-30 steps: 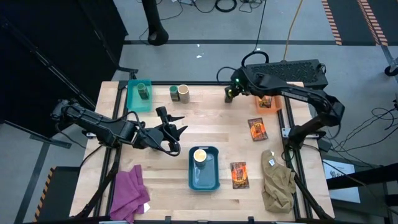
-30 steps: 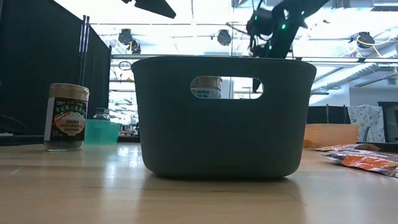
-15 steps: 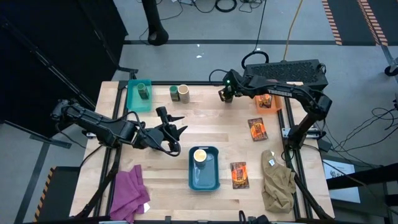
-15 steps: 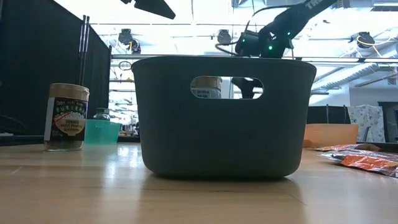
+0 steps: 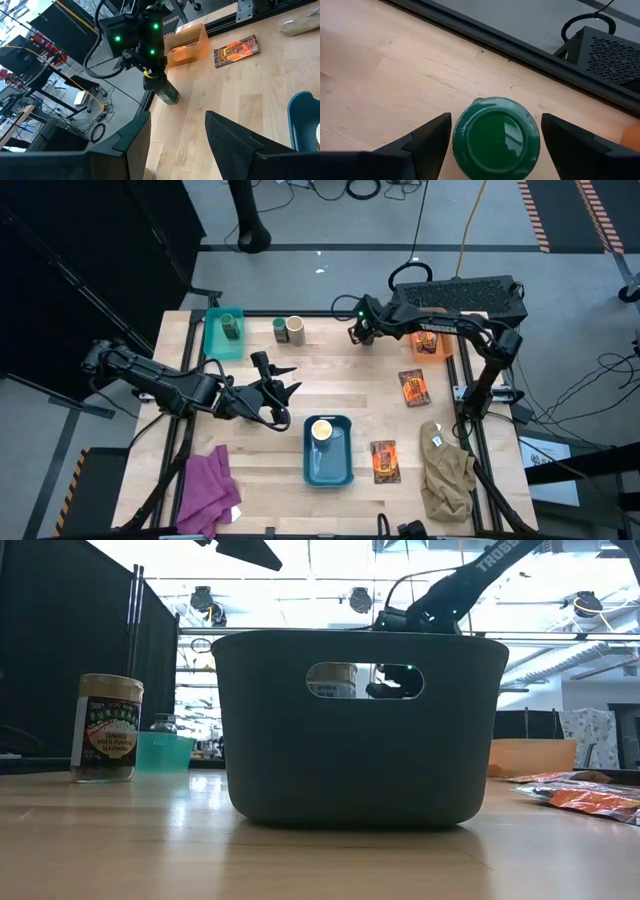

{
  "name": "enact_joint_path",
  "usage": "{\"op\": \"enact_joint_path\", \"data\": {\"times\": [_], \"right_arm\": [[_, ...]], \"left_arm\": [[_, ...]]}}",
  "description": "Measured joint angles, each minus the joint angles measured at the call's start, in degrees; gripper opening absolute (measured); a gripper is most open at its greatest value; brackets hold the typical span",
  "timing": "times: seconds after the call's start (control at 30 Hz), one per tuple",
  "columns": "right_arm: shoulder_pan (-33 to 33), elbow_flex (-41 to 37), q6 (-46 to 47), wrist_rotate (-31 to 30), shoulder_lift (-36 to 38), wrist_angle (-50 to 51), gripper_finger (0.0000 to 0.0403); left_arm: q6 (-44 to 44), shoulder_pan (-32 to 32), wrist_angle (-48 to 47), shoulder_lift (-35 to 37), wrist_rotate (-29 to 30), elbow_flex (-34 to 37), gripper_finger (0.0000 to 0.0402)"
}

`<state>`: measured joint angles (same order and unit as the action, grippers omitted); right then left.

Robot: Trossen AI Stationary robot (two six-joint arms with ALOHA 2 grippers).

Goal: Sort spices by type
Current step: Put the green seasoning bottle into the light blue bin

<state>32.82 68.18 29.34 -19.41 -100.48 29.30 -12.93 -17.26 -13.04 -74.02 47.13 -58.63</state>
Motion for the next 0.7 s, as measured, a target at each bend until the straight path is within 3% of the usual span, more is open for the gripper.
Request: {"op": "enact_joint_path", "data": {"times": [0.27,0.7], "right_arm": [[0.1,0.0,0.0,-0.2,-0.5,-1.4,0.0270],[0.2,0.0,0.5,0.0,-0.5,-1.3,0.0179]], "left_arm": [[0.0,0.0,0.0,0.0,0.0,0.0,0.0194],[0.0,0.0,0.0,0.0,0.0,0.0,0.0194]]}}
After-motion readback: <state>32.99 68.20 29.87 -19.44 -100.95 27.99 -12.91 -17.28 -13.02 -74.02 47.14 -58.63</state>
